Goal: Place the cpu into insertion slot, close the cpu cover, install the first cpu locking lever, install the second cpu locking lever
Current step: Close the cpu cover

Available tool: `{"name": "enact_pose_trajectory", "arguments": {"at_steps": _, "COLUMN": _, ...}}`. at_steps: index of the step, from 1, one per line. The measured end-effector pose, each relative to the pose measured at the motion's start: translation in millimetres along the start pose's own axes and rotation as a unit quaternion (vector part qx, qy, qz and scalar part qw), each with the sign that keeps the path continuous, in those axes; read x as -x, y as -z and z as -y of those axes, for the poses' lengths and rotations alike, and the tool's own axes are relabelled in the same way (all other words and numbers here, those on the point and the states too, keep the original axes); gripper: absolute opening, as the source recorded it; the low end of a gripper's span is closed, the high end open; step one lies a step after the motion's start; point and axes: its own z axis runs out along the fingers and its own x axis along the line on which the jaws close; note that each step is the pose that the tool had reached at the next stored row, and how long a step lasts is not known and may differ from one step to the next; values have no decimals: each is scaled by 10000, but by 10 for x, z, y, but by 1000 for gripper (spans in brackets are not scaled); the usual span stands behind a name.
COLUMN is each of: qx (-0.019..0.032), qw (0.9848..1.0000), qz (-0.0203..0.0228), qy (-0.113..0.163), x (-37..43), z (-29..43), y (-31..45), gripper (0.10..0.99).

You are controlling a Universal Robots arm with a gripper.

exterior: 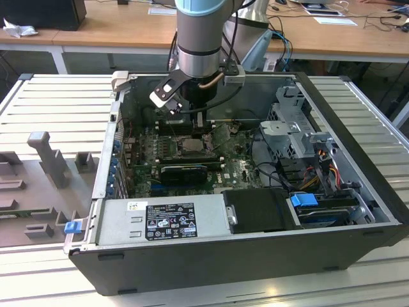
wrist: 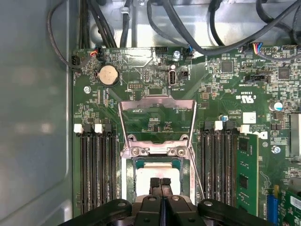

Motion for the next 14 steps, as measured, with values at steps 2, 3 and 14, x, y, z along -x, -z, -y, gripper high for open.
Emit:
{"name": "enact_pose_trajectory", "arguments": {"at_steps": 2, "qx": 0, "qw": 10000, "qz": 12, "qy": 0, "x": -2, "z": -2, "y": 49, "gripper": 106}}
{"name": "enact_pose_trajectory", "arguments": {"at_steps": 3, "qx": 0, "qw": 10000, "qz": 14, "qy": 1, "x": -2, "z": -2, "y": 51, "gripper": 106}}
{"name": "enact_pose_trajectory", "arguments": {"at_steps": 14, "qx": -22, "qw": 10000, "qz": 43, "qy": -3, "x": -8, "z": -181, "y": 127, "gripper": 106}}
